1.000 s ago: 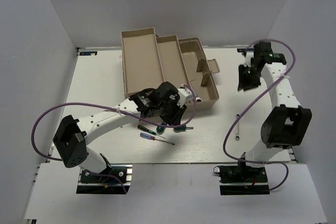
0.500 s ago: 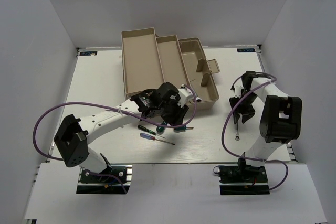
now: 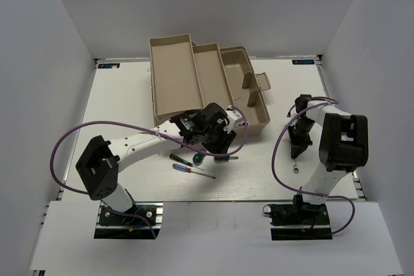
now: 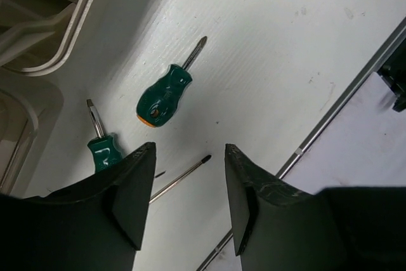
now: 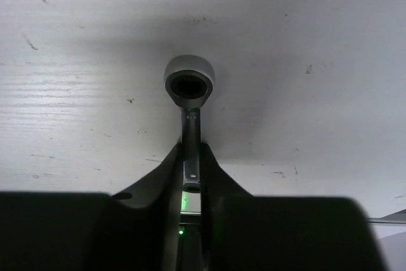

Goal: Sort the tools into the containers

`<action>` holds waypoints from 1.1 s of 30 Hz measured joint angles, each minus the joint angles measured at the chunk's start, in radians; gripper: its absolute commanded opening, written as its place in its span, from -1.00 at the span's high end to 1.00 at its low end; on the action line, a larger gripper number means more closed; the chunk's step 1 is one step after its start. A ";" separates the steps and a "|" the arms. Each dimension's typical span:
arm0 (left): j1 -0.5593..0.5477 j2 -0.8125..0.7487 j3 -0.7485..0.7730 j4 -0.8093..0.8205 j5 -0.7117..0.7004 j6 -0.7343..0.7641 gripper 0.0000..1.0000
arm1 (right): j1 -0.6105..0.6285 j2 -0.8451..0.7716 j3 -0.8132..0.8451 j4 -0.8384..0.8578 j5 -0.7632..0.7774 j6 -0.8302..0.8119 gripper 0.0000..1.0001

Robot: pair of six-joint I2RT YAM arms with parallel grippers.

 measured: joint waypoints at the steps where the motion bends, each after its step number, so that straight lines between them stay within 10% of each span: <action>1: -0.003 0.008 0.005 -0.002 -0.005 0.000 -0.17 | -0.002 0.000 -0.001 0.001 0.000 0.008 1.00; 12: -0.051 0.062 0.019 -0.027 -0.081 0.003 -0.51 | -0.025 -0.061 0.055 -0.008 -0.165 -0.001 1.00; 30: -0.097 0.122 -0.043 -0.031 -0.157 0.120 -0.59 | 0.145 0.004 0.754 -0.059 -0.656 -0.042 1.00; 33: -0.098 0.169 -0.044 -0.029 -0.168 0.148 -0.59 | 0.218 0.129 0.862 -0.060 -0.654 -0.037 0.23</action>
